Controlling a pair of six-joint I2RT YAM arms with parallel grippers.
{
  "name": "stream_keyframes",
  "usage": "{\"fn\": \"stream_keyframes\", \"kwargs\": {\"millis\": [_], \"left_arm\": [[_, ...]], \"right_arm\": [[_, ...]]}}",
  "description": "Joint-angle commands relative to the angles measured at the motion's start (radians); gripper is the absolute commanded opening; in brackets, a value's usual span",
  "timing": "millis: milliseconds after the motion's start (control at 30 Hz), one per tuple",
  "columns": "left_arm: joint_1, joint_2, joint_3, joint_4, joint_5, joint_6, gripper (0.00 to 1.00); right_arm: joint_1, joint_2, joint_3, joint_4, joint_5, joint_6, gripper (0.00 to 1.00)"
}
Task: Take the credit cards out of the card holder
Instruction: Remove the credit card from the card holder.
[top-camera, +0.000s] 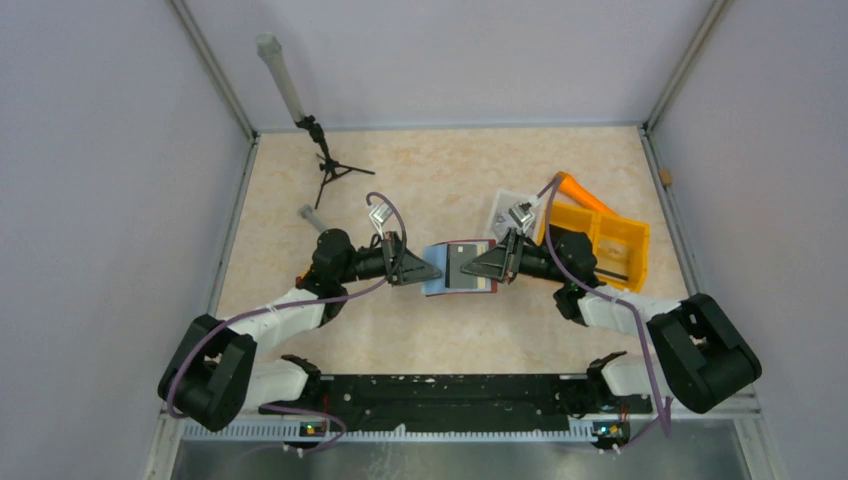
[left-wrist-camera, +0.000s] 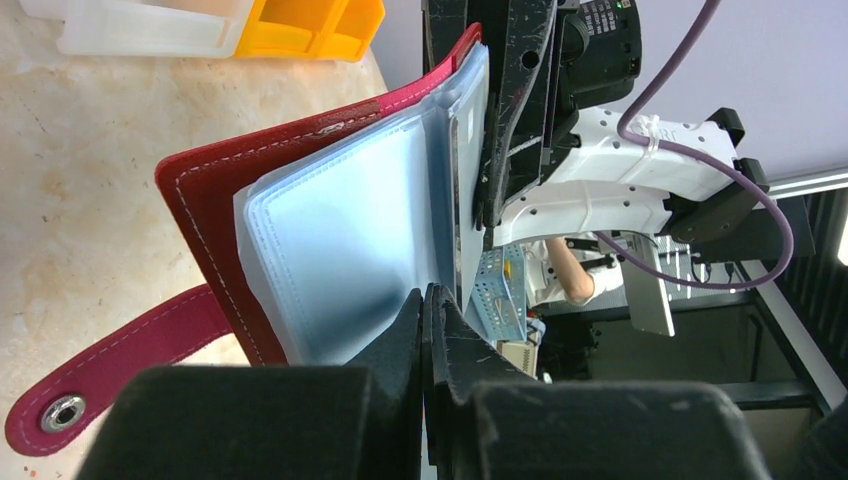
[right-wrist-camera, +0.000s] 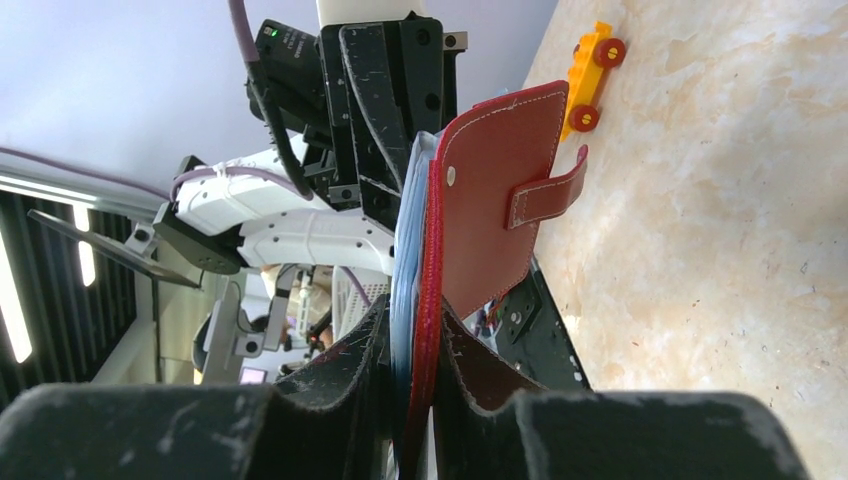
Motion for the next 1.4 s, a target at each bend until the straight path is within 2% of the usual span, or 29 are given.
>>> {"fn": "stream_keyframes", "kwargs": {"millis": [0,133,200,333,433,500,633,700,767,933,1000,1067,1367], "left_arm": [[0.002,-0.013,-0.004,0.061,0.019,-0.002,0.01],[-0.004,0.003,-0.004,0.177,0.03,-0.073,0.36],[-0.016,0.014,0.013,0.17,0.026,-0.069,0.42],[-0.053,0.055,0.048,0.162,0.018,-0.061,0.43],[-0.073,0.086,0.068,0.172,0.014,-0.06,0.42],[-0.081,0.098,0.075,0.189,0.014,-0.067,0.36],[-0.084,0.101,0.081,0.186,0.013,-0.065,0.08],[-0.083,0.096,0.084,0.166,0.013,-0.053,0.0],[-0.082,0.09,0.083,0.144,0.01,-0.04,0.0],[-0.073,0.071,0.065,0.112,0.01,-0.021,0.0],[-0.067,0.063,0.055,0.112,0.011,-0.022,0.0],[-0.058,0.055,0.045,0.112,0.012,-0.022,0.0],[-0.014,0.022,0.017,0.112,0.03,-0.029,0.0]], "right_arm": [[-0.008,-0.025,0.002,0.063,-0.015,-0.001,0.17],[-0.008,-0.015,0.001,0.076,-0.017,0.005,0.17],[-0.007,-0.011,0.001,0.085,-0.018,0.01,0.17],[-0.007,-0.007,0.0,0.094,-0.02,0.015,0.17],[-0.006,-0.008,0.0,0.099,-0.021,0.018,0.17],[-0.006,-0.006,-0.002,0.098,-0.022,0.019,0.17],[-0.006,-0.006,-0.006,0.096,-0.023,0.016,0.17],[-0.006,-0.005,-0.008,0.095,-0.023,0.014,0.17],[-0.006,-0.005,-0.006,0.095,-0.023,0.014,0.18],[-0.006,-0.007,0.003,0.091,-0.031,0.015,0.31],[-0.006,-0.008,0.006,0.09,-0.034,0.015,0.32],[-0.006,-0.009,0.007,0.085,-0.034,0.015,0.26],[-0.006,-0.008,0.013,0.08,-0.034,0.014,0.18]]}}
